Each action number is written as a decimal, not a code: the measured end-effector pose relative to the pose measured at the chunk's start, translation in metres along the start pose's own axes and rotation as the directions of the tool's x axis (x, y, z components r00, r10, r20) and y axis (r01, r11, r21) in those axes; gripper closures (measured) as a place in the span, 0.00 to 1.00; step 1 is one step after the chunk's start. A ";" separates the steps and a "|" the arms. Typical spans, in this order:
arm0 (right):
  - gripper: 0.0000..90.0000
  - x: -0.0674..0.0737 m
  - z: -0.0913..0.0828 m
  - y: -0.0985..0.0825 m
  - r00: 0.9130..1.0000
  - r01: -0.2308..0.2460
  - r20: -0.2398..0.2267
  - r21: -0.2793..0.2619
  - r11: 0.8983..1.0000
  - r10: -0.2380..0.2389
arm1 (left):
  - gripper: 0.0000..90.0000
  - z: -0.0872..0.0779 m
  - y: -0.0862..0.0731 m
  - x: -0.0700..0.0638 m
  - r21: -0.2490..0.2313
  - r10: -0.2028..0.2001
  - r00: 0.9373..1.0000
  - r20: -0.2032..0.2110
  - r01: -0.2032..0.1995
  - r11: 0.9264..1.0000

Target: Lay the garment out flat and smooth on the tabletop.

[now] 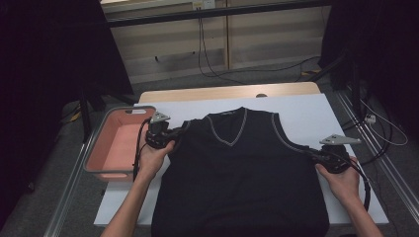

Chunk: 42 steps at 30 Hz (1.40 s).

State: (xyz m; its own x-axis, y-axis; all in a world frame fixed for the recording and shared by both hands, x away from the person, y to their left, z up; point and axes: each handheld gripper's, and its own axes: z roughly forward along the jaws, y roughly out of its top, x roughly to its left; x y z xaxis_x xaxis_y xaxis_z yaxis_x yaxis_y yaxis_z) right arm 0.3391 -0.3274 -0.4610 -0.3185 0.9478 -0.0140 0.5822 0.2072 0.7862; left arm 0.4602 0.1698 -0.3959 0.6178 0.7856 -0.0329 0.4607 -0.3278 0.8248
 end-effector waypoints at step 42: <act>0.40 0.029 -0.024 -0.005 0.990 0.047 -0.130 -0.035 0.998 -0.051 | 0.16 -0.043 -0.095 -0.068 0.083 0.192 0.970 0.151 -0.206 0.975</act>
State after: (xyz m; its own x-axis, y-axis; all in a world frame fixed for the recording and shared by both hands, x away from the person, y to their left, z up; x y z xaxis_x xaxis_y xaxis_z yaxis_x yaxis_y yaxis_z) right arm 0.3092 -0.3066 -0.4507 -0.4428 0.8962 0.0263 0.5397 0.2430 0.8061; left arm 0.3471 0.1705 -0.4474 0.7837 0.6198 0.0410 0.3752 -0.5249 0.7640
